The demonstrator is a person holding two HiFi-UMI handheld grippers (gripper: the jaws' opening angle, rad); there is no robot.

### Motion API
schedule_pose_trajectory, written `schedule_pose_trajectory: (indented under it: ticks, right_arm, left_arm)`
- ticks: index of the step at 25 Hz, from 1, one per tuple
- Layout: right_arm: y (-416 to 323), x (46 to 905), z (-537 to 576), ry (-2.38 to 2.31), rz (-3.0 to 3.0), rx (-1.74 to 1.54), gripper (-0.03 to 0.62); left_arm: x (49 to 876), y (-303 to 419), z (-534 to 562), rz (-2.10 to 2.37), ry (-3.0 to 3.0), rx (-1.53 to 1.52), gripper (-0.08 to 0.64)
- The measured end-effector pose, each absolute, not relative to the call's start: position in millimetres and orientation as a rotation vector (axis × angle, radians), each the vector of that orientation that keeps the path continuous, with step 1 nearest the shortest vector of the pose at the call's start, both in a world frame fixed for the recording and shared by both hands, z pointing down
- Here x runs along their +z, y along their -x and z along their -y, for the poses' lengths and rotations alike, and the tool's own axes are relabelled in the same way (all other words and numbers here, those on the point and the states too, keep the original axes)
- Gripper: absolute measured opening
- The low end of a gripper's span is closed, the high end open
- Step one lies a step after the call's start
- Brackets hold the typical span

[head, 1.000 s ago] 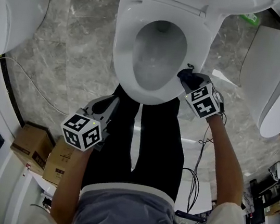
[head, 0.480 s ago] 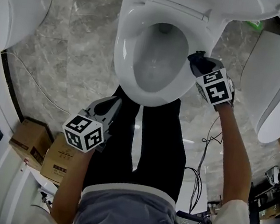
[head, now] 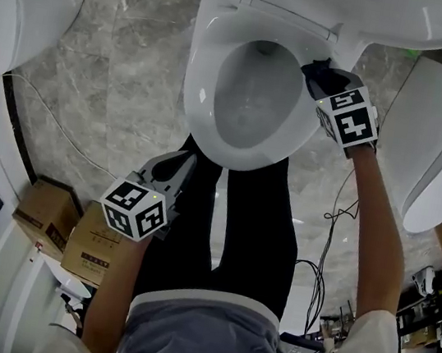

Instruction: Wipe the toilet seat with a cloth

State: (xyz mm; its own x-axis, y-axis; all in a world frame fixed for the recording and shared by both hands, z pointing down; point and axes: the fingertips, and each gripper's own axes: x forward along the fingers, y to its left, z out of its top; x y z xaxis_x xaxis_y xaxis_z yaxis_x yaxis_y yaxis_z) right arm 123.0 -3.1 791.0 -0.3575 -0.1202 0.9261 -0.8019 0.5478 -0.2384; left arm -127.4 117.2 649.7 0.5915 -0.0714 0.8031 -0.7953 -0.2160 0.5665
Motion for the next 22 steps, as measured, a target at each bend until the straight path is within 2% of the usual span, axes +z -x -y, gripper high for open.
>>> schedule_pose_trajectory:
  ticks: [22]
  right_arm:
    - [-67, 791, 58, -0.953, 1.868, 1.1, 0.112]
  left_arm:
    - [640, 146, -99, 0.737, -1.678, 0.748, 0.011]
